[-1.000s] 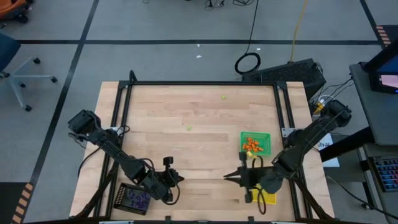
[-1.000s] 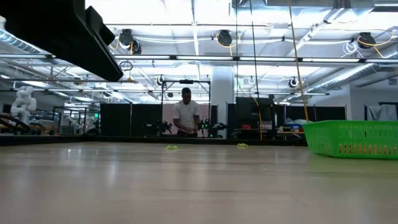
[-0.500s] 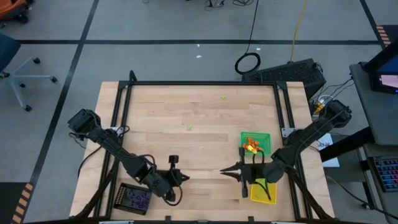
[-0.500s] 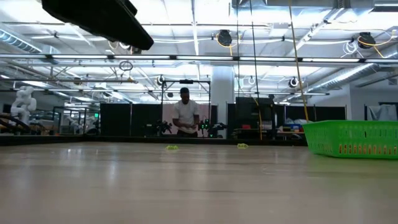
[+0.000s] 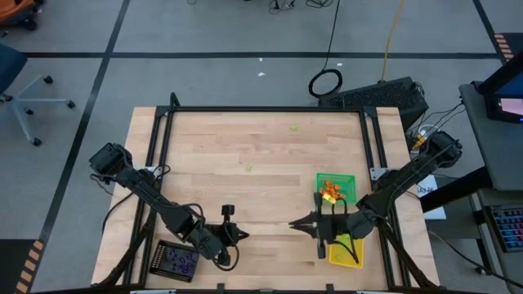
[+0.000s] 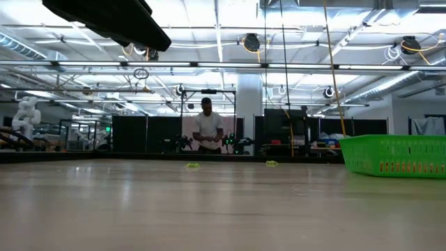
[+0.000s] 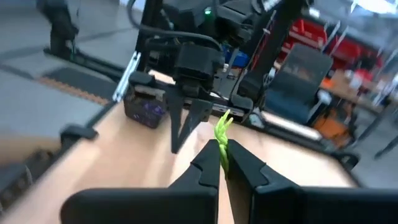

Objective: Sort Halloween decoration
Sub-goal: Put the green spider toy into the yellow bin

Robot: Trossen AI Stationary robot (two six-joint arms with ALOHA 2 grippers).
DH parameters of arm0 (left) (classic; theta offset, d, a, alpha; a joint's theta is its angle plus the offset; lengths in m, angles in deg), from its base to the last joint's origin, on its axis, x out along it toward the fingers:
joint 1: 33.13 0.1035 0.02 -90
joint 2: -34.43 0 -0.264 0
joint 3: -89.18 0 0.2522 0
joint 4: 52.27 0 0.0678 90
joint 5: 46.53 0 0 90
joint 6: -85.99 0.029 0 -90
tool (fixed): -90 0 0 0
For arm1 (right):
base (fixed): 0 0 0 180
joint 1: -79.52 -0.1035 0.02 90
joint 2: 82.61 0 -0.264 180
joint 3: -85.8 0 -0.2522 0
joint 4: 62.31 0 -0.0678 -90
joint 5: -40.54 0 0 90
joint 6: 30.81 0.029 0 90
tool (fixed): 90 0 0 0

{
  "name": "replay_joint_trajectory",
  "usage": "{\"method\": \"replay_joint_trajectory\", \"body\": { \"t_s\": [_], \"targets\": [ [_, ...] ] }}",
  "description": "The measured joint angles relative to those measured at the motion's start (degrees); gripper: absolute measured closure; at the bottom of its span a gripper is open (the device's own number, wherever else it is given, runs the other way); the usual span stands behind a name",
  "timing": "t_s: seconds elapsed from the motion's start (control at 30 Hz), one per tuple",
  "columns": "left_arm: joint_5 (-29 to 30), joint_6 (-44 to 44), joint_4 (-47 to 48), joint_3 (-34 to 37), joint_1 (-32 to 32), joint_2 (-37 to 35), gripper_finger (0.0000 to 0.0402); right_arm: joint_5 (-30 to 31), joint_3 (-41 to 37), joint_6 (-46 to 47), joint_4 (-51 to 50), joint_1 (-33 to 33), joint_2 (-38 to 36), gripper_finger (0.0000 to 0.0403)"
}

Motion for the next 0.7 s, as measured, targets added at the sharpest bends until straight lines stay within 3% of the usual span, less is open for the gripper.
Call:
{"method": "replay_joint_trajectory", "body": {
  "t_s": [0.7],
  "targets": [
    [0.0, 3.3, -0.5, 0.0, 0.2, 0.0, 0.0393, 0.0, 0.9, -54.9, 0.4, 0.0, 0.0, 0.0403]
  ]
}}
